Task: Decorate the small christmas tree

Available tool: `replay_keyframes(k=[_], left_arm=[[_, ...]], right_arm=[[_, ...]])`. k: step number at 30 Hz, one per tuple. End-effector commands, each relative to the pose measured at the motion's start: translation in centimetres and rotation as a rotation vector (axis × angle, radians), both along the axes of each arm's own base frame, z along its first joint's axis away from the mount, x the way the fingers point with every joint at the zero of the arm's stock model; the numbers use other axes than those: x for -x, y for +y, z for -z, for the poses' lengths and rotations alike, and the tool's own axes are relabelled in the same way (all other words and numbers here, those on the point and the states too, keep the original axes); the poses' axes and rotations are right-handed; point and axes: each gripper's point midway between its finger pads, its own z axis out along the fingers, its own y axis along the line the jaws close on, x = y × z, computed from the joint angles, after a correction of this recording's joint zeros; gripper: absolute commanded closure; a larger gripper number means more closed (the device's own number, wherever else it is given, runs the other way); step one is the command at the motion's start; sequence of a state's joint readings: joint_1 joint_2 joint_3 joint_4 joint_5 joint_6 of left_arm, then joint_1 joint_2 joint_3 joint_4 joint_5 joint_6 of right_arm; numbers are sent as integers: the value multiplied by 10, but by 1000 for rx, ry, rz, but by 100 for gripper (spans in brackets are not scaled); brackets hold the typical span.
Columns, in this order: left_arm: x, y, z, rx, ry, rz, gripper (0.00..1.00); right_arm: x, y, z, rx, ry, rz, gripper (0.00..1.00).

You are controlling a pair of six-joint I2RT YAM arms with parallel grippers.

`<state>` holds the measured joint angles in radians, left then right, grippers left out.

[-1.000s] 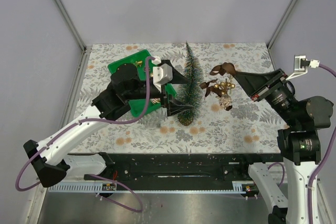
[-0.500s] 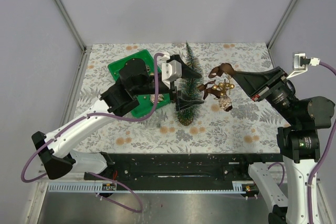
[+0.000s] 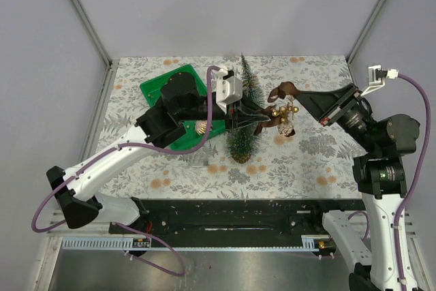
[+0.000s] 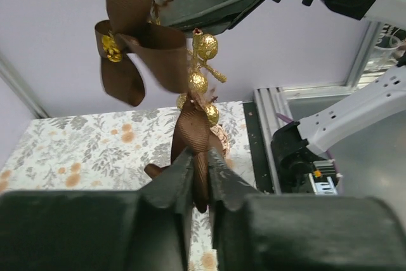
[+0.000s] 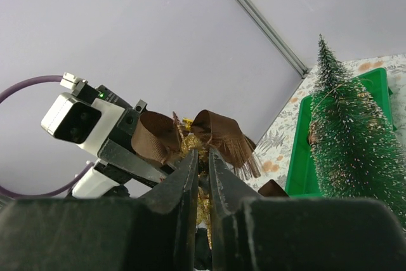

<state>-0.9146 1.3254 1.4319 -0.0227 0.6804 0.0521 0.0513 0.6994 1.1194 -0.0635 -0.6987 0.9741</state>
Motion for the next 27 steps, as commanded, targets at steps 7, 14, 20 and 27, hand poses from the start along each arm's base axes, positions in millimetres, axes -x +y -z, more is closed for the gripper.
replay_keyframes(k=[7,14,20,27], left_arm=[[-18,20,-10,35,-113,-157,96],[-64,41,-17,61,-180,-373,100],[-81,52,-18,65,-186,-428,100],[-84,56,-2,47,-183,-440,100]], right_arm=[[-9,-1,3,25,-44,21,100],[-35,-4,22,66,-20,64,100],[-58,-3,31,80,-27,68,100],[-78,9,46,87,-5,19,100]])
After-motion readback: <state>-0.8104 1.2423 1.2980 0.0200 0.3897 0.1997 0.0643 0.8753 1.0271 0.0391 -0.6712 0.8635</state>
